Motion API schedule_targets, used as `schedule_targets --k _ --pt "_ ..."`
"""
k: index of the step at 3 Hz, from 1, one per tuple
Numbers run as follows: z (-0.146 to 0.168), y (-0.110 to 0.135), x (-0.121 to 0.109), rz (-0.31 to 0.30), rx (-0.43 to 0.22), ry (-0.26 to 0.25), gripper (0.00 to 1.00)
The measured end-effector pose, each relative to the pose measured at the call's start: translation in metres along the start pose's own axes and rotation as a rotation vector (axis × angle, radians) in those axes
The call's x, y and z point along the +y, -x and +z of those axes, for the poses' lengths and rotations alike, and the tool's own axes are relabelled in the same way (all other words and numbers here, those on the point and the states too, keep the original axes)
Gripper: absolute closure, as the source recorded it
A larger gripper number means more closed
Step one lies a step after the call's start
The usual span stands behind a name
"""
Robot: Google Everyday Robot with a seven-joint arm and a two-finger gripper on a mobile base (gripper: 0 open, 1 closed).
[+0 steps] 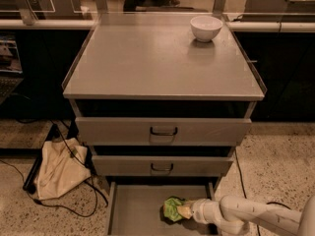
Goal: Place green rice chip bag into bottom drawer
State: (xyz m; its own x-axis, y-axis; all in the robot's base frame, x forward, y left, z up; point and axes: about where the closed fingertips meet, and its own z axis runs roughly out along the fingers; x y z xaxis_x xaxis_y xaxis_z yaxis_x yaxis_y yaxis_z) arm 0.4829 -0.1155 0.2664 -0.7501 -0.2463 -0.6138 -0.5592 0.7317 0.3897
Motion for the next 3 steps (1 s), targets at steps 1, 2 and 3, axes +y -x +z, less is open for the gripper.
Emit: schedule_targets --k 1,2,3 --pt "0.0 0.0 0.0 0.0 0.0 0.0 0.62" --pt "0.0 0.0 0.0001 0.0 0.0 0.0 0.39" --pt "0.0001 0.0 0.0001 0.0 0.0 0.0 0.08"
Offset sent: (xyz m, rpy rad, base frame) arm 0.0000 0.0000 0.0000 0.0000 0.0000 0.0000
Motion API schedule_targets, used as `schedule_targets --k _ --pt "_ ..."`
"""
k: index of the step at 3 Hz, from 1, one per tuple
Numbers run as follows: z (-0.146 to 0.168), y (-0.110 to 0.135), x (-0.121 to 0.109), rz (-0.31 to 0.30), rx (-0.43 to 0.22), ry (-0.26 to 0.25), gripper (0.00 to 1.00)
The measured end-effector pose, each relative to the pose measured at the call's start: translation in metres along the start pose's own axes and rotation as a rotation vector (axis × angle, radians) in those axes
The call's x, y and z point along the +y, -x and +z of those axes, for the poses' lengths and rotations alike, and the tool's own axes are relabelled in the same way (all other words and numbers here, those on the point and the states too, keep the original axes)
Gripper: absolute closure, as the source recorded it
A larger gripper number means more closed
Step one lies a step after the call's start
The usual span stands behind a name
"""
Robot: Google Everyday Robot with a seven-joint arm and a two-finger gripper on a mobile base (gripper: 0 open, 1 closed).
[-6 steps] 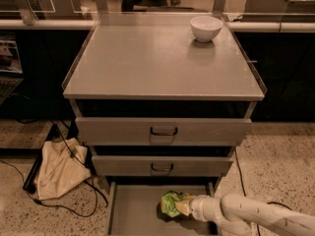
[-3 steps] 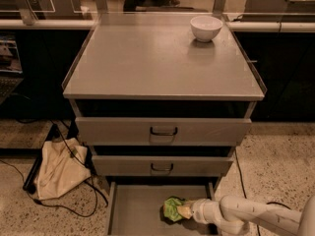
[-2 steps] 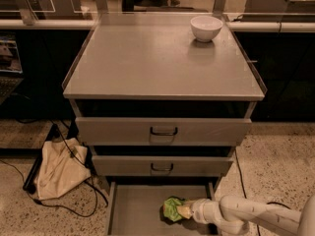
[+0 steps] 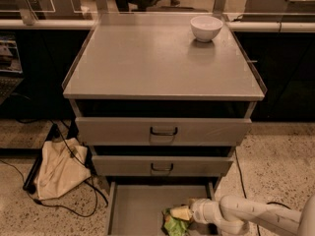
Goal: Place green rice chip bag into bottom drawer
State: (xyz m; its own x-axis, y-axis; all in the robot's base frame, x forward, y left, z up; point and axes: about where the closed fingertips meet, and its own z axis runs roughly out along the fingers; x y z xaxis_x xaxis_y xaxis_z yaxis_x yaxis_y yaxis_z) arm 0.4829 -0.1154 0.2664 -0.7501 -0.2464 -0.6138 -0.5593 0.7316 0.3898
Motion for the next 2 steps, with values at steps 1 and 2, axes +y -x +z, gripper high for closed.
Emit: schedule_targets --k 1,2 --pt "0.0 0.0 0.0 0.0 0.0 0.0 0.0" --pt "0.0 0.0 0.0001 0.0 0.0 0.0 0.0"
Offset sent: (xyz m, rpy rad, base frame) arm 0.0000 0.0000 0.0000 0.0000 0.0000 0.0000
